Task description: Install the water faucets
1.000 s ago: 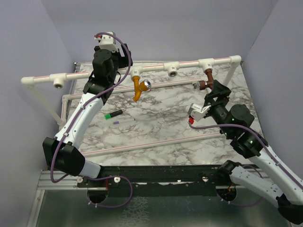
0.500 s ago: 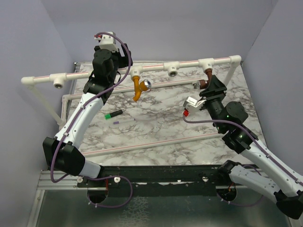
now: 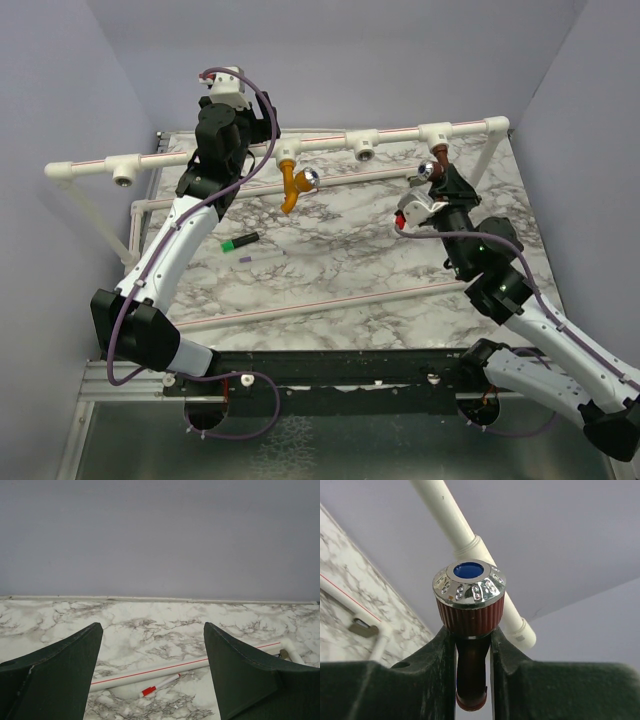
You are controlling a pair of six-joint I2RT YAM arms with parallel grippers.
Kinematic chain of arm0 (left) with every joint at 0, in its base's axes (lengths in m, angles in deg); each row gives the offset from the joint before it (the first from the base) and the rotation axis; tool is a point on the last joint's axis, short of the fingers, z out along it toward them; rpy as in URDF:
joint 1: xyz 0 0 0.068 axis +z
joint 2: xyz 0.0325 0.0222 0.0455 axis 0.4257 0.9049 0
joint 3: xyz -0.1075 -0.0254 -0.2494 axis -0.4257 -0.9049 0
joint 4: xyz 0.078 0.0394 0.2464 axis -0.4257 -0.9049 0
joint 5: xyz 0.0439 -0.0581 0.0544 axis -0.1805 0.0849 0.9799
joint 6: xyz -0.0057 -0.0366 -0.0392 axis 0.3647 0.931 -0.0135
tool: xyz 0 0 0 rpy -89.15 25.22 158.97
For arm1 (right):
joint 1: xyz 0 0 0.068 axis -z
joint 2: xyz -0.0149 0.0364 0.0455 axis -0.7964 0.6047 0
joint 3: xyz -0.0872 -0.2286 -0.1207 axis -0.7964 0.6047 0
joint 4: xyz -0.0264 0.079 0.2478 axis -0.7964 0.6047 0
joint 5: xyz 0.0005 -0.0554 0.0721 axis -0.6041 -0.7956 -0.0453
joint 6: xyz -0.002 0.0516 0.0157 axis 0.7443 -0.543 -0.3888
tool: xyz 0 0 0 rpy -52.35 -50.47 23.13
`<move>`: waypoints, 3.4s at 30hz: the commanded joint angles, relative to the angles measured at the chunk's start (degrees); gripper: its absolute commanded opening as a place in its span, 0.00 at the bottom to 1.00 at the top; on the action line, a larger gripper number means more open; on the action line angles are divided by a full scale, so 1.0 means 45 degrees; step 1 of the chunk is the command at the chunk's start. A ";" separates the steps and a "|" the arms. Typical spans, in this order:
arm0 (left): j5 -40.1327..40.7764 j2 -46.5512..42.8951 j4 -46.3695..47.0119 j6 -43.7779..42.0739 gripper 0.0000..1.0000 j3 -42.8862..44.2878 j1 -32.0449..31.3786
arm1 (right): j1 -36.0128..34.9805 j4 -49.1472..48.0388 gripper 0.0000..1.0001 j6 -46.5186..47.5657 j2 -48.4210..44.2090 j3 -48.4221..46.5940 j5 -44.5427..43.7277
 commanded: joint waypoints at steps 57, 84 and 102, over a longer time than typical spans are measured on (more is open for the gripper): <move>-0.1841 0.1268 -0.3144 0.0236 0.84 -0.1118 -0.0250 | -0.0034 0.2416 0.03 -3.4492 -0.0335 -0.0678 -0.3543; -0.1859 0.1335 -0.3142 0.0314 0.83 -0.1118 -0.0250 | -0.0034 0.5307 0.73 -2.8769 -0.3065 -0.0936 -0.4601; -0.1898 0.1375 -0.3124 0.0353 0.83 -0.1137 -0.0250 | -0.0034 0.4662 0.76 -1.3742 -0.3006 -0.2293 -0.0910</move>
